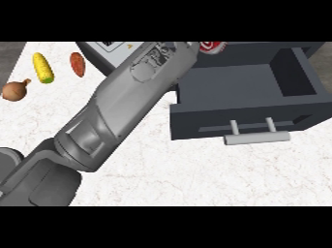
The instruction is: Pick up the can, place it into the drawer and close the drawer
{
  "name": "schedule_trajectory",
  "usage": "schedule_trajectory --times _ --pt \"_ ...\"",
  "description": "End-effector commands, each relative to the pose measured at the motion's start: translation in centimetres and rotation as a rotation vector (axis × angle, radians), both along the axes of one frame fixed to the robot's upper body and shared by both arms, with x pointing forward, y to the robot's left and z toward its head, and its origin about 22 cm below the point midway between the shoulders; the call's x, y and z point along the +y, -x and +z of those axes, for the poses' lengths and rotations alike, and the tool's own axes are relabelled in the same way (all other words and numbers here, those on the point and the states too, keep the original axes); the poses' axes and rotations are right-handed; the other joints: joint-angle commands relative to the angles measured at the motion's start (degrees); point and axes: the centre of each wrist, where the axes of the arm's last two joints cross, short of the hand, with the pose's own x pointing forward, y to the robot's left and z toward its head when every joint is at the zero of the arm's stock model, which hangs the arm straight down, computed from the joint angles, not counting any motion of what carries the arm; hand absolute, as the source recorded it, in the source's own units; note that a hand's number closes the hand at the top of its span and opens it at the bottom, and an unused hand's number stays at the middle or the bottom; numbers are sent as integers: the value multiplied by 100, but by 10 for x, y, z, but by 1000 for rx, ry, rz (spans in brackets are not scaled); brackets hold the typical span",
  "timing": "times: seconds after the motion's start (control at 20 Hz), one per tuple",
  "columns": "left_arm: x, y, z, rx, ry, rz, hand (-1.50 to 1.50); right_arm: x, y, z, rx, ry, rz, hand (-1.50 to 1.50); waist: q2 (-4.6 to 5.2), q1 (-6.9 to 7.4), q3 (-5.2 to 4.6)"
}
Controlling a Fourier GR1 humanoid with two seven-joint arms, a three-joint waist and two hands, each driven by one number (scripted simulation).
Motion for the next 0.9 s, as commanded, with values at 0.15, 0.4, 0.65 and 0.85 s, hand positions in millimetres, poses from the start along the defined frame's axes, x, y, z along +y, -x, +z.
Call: schedule_trajectory --times 0.15,0.4,0.65,0.85 --pt "-2 -2 -8 -16 -36 34 150 -2 -19 11 -16 15 29 -150 19 -44 1" --pt "1 -5 -23 -30 -82 74 150 3 -16 -5 3 9 20 -150 41 -153 5" --pt "13 -6 -57 -48 -125 83 150 16 -25 -1 -26 -18 28 -150 97 -269 6" --pt "14 -7 -61 -54 -139 99 150 16 -11 3 -10 4 49 -150 72 -302 2"
